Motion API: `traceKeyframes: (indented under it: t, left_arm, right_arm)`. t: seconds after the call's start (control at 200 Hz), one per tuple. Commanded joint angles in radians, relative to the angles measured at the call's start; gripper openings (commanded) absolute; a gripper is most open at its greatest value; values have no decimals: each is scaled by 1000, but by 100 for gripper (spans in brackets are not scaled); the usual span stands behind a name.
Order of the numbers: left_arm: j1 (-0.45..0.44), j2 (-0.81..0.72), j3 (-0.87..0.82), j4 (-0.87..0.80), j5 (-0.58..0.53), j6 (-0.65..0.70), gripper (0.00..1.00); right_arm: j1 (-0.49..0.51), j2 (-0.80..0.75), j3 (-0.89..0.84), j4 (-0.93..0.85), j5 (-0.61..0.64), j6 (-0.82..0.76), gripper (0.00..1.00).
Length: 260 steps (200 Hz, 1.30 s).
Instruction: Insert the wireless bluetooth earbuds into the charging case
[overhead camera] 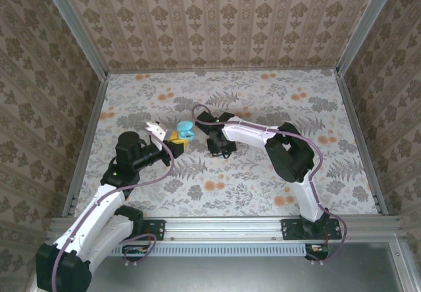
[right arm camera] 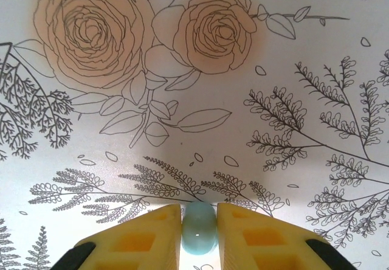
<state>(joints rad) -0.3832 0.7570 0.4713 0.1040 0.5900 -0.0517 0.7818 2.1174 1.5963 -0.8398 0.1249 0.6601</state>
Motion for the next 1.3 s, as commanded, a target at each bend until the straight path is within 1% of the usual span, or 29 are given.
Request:
traceKeyframes:
  t: [0.0, 0.2, 0.275, 0.355, 0.44, 0.555, 0.64, 0.85, 1.03, 1.21, 1.225, 1.295]
  left_arm:
    - [9, -16, -5, 8, 9, 9, 24]
    - [9, -18, -5, 7, 8, 8, 24]
    - [9, -18, -5, 6, 9, 9, 24]
    - [10, -18, -4, 9, 8, 8, 24]
    - [9, -18, -3, 7, 9, 9, 24]
    - [9, -19, 1, 5, 8, 8, 24]
    - [10, -22, 4, 3, 9, 10, 24]
    - [10, -21, 7, 7, 10, 8, 24]
    - [10, -19, 12, 16, 20, 3, 24]
    - [7, -8, 15, 50, 45, 2, 24]
    - [8, -6, 15, 54, 75, 1, 24]
    - [7, 3, 14, 83, 104, -2, 24]
  right_arm:
    - [10, 36, 21, -48, 22, -14, 23]
    - [14, 43, 22, -65, 21, -17, 27]
    - [14, 41, 15, -64, 22, -17, 27]
    - [16, 39, 11, -62, 20, -17, 24]
    - [16, 30, 4, -59, 21, -18, 19]
    - [12, -10, -14, -49, 32, -25, 14]
    - [3, -68, -48, -21, 24, -26, 13]
    - [-41, -260, -199, 140, -90, -23, 12]
    - [-49, -396, -240, 173, -141, -72, 12]
    - [-47, -545, -278, 269, -283, -115, 12]
    - [-47, -557, -283, 279, -291, -114, 12]
    - [-41, -616, -305, 347, -342, -117, 10]
